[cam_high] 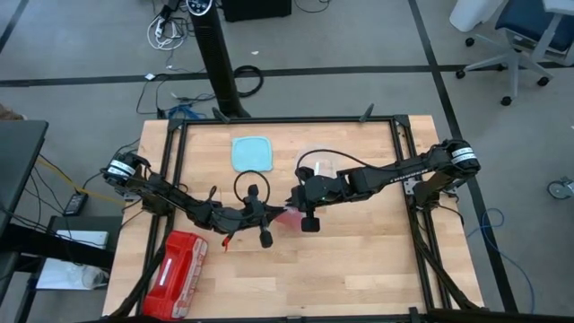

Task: Roll bandage
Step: Close the transparent zip bag

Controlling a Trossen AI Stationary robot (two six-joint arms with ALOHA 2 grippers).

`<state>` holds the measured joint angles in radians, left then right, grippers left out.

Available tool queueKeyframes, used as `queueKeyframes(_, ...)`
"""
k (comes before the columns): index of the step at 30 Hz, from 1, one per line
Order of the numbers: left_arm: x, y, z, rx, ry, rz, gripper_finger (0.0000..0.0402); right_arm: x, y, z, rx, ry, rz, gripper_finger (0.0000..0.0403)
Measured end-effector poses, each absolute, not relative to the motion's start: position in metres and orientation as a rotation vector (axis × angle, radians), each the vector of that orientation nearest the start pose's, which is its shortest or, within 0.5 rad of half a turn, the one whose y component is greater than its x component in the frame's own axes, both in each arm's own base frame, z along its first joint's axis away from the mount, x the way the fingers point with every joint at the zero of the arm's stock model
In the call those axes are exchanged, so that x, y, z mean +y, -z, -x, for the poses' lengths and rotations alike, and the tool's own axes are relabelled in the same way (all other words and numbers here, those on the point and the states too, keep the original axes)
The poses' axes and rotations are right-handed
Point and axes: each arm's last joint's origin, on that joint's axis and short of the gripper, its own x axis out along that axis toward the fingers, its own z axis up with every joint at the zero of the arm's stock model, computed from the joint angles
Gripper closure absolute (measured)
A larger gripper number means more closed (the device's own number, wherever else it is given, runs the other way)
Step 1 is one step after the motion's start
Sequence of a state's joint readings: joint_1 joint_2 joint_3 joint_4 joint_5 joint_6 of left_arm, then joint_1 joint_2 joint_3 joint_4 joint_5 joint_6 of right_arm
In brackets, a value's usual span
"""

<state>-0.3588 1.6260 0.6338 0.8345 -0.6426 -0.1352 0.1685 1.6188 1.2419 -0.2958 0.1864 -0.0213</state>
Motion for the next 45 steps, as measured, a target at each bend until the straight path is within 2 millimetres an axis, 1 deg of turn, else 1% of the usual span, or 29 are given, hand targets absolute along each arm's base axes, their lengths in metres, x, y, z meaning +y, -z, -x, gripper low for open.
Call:
queueKeyframes(2,-0.092,-0.181,-0.295,0.119,-0.292,0.058,0.0401,0.056,-0.274,-0.354,0.653,0.009,0.145,0.0388)
queueKeyframes(6,-0.092,-0.181,-0.295,0.119,-0.292,0.058,0.0401,0.057,-0.273,-0.354,0.654,0.013,0.132,0.0371)
queueKeyframes(13,-0.092,-0.181,-0.295,0.118,-0.312,0.056,0.0401,0.058,-0.270,-0.351,0.696,0.014,0.136,0.0392)
queueKeyframes(18,-0.093,-0.180,-0.294,0.119,-0.344,0.050,0.0401,0.061,-0.268,-0.348,0.731,0.019,0.114,0.0385)
queueKeyframes(23,-0.093,-0.179,-0.293,0.130,-0.364,0.049,0.0401,0.065,-0.267,-0.346,0.739,0.029,0.129,0.0387)
queueKeyframes(28,-0.092,-0.177,-0.293,0.139,-0.394,0.052,0.0401,0.066,-0.266,-0.344,0.768,0.046,0.095,0.0384)
queueKeyframes(37,-0.092,-0.178,-0.292,0.133,-0.409,0.053,0.0401,0.074,-0.266,-0.342,0.764,0.046,0.063,0.0382)
queueKeyframes(41,-0.092,-0.178,-0.292,0.132,-0.415,0.052,0.0401,0.073,-0.265,-0.342,0.764,0.059,0.048,0.0373)
queueKeyframes(45,-0.092,-0.177,-0.291,0.136,-0.442,0.040,0.0401,0.075,-0.263,-0.340,0.786,0.058,0.016,0.0347)
